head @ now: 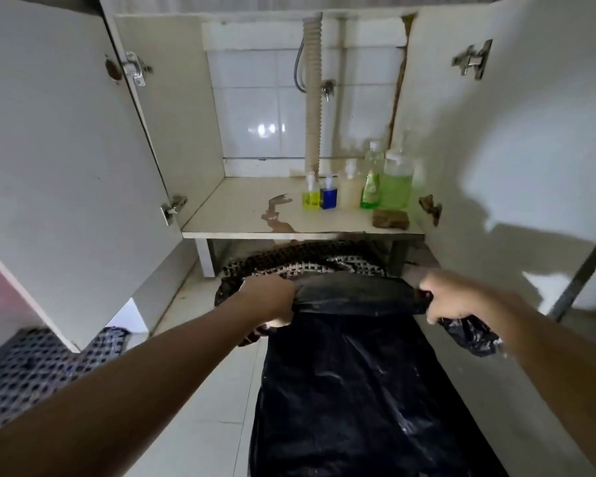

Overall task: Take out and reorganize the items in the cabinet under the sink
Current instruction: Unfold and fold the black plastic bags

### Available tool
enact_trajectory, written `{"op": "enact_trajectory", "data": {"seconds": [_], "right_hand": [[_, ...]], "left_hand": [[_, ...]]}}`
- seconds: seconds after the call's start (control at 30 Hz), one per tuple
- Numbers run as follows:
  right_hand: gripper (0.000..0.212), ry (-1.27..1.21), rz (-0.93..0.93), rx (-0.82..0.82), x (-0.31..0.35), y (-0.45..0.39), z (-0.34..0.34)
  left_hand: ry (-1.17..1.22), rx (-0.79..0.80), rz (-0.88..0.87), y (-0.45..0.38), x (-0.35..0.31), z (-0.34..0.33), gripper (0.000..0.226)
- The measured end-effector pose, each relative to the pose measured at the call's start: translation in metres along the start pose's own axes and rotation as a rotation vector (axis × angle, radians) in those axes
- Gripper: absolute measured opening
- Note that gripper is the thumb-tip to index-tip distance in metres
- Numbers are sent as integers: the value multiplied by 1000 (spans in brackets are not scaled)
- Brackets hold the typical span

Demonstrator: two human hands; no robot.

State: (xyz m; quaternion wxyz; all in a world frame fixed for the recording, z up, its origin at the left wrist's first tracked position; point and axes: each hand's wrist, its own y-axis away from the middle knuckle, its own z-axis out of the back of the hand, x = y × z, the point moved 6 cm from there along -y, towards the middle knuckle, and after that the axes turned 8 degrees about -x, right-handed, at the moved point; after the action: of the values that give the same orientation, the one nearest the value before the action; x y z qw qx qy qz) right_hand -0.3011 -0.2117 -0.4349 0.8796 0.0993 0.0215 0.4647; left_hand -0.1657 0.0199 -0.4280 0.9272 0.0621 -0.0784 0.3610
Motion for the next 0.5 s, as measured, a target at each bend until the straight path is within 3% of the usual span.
{"op": "enact_trajectory", "data": {"seconds": [0.1, 0.3, 0.43, 0.5], "right_hand": [[75, 52, -78, 171, -12, 4, -76], [29, 186, -119, 352, -19, 29, -178], [50, 217, -162, 613, -31, 46, -232], [30, 182, -154, 700, -38, 48, -243]], "left_hand": [[61, 178, -20, 8, -17, -54, 34], [189, 366, 37, 51, -66, -165, 40], [252, 585, 81, 77, -88, -203, 45], [386, 758, 213, 86, -91, -207, 59]]}}
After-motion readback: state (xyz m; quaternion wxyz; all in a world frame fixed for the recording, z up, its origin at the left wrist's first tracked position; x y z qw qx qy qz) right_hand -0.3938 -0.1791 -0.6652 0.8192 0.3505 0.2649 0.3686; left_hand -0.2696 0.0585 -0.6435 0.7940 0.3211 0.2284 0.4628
